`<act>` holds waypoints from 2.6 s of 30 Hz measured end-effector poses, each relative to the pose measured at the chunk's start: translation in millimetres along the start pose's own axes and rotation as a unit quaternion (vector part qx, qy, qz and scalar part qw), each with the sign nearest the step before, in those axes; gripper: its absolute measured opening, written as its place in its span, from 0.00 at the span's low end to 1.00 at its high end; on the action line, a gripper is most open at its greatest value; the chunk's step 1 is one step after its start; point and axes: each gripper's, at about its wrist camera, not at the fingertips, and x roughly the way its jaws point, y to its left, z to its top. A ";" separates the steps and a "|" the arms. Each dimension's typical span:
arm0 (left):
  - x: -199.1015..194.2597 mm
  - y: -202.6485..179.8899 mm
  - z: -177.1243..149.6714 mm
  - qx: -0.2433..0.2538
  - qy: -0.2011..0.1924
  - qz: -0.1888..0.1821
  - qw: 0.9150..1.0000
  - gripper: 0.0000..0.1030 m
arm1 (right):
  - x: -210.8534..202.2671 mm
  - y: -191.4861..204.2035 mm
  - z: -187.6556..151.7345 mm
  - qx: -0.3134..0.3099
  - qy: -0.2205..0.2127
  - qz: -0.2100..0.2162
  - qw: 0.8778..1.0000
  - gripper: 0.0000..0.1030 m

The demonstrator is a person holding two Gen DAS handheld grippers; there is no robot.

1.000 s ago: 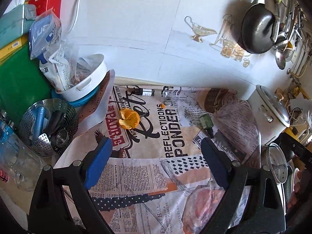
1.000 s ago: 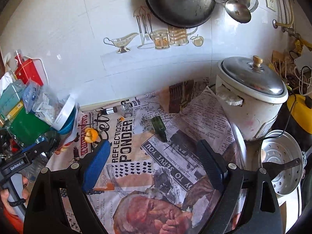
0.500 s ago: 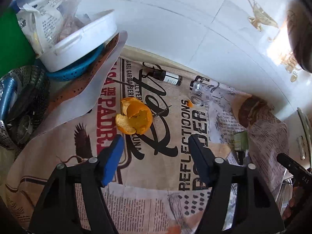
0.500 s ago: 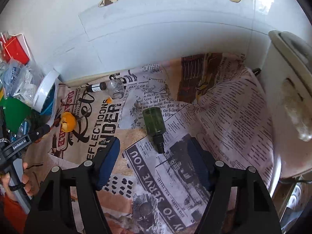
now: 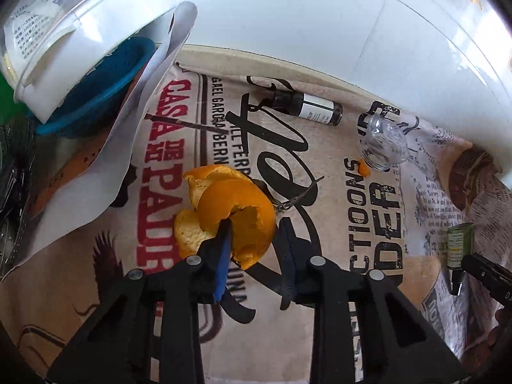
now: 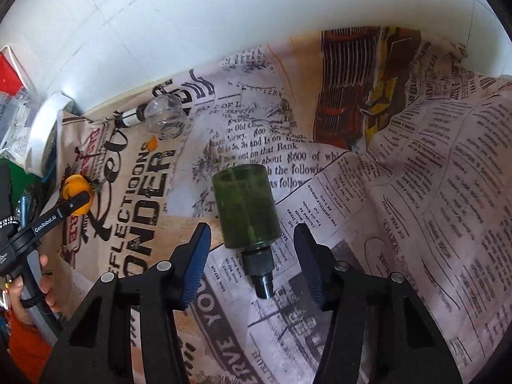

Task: Collect trash
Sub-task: 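Grasp the orange peel with the left tool while the right tool grasps the green glass bottle, then carry the orange peel and green bottle down toward the floor bin with both tools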

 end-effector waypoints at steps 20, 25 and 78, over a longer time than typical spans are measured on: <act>-89.4 -20.3 -28.0 0.102 -0.034 -0.071 0.992 0.08 | -30.4 39.7 -9.8 -0.009 -0.036 0.000 0.999 0.38; -130.5 -20.1 -38.9 0.131 -0.042 -0.111 0.984 0.08 | -77.0 65.8 -33.1 0.004 -0.075 -0.007 0.997 0.38; -321.6 -117.4 -471.0 0.130 0.013 -0.100 0.986 0.08 | -264.8 8.1 -436.9 0.010 -0.062 0.034 0.997 0.38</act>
